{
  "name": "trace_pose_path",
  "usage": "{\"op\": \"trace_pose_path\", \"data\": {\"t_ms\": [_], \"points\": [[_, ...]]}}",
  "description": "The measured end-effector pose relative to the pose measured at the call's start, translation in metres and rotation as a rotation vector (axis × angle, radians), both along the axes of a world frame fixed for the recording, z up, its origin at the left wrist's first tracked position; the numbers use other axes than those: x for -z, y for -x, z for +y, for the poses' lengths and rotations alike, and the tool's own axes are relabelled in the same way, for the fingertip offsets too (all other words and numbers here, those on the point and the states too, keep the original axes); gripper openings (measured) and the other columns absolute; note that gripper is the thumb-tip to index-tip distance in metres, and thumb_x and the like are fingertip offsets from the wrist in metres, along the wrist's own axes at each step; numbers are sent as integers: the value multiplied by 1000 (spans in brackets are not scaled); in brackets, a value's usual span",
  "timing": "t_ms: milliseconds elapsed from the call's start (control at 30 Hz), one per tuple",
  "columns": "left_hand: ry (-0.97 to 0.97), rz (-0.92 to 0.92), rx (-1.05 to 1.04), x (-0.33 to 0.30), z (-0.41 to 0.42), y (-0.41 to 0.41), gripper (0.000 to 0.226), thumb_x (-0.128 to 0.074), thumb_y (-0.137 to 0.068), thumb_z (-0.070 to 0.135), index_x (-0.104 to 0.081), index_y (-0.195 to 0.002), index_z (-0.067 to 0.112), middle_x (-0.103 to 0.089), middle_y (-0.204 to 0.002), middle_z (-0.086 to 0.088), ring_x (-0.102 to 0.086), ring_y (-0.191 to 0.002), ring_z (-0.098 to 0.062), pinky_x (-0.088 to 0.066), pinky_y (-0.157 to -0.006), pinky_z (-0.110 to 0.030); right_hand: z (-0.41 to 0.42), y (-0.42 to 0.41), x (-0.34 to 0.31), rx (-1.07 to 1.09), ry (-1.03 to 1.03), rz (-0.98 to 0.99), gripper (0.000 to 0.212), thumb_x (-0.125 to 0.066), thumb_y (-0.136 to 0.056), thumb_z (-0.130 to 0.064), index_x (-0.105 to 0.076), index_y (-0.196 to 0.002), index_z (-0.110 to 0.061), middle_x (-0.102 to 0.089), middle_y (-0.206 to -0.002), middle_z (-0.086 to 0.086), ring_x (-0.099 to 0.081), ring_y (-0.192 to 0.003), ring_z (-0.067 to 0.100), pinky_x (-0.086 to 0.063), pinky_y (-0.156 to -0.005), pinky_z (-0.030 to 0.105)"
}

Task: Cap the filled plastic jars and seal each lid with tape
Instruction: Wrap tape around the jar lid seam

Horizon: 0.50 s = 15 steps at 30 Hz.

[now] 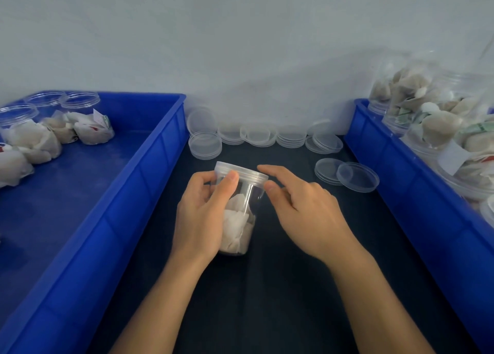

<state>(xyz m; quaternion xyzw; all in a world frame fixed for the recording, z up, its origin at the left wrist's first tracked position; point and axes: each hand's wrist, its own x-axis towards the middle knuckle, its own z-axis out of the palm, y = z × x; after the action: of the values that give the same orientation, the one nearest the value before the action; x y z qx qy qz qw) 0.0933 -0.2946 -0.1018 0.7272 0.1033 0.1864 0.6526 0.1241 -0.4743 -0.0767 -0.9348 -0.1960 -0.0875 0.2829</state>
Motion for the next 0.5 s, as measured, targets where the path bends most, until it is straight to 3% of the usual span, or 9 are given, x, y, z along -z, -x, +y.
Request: {"op": "trace_pose_path", "data": {"t_ms": [200,367,500], "points": [[5,3,66,2,6,-4,62,-59,-78,79,-72,-105,25,-76,-95,13,-73,-86,-2,-51,-70,-19,0,1,1,14,-10,-33,40,-26,-105,-58,-49,-138,-56,-55,-68,-20,-61,-76,15,-54,-78,43],[13,31,118,2,6,-3,62,-57,-80,80,-66,-119,33,-74,-103,20,-72,-93,1,-51,-77,-25,1,1,1,15,-50,-46,37,-32,-104,-57,-55,-133,-53,-54,-64,-24,-58,-73,10,-53,-76,41],[-217,-78,22,2,-1,2,49,-48,-88,76,-57,-124,44,-68,-112,29,-68,-102,6,-52,-80,-22,1,3,0,34,-56,-70,43,-31,-103,-58,-55,-138,-50,-49,-59,-19,-58,-68,12,-54,-74,42]]}}
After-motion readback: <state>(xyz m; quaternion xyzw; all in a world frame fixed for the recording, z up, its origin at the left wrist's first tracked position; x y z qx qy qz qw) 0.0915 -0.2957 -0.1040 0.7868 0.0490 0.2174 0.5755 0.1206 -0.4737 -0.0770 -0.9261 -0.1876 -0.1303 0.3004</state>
